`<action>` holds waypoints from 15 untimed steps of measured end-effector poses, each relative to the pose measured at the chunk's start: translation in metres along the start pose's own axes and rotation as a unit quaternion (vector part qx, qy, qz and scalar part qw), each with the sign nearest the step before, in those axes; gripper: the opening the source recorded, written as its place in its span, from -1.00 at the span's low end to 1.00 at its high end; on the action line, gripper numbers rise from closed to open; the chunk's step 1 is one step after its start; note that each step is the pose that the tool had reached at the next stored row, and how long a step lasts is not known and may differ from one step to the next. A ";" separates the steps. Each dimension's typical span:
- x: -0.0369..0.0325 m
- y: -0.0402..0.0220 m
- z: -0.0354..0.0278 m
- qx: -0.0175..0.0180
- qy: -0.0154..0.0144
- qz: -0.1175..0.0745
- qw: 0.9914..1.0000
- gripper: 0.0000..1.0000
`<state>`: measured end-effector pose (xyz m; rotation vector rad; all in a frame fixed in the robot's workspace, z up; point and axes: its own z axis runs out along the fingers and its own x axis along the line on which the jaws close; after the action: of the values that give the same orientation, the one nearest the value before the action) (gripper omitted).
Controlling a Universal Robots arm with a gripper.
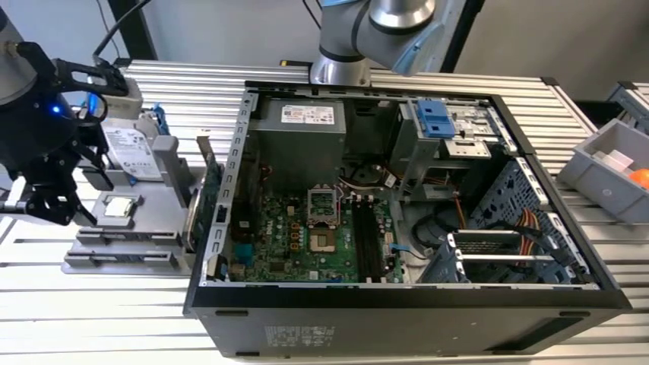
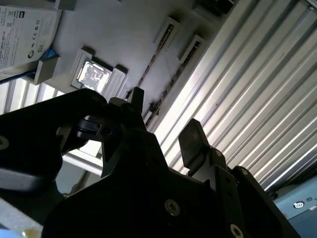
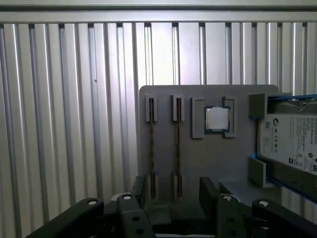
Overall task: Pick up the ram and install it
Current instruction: 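Pick up the ram and move it above insertion slot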
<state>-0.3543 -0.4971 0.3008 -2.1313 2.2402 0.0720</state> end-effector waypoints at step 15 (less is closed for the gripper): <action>-0.0009 0.0044 0.0219 0.000 0.000 0.001 1.000 1.00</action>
<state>-0.3586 -0.4946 0.2789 -2.1289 2.2420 0.0717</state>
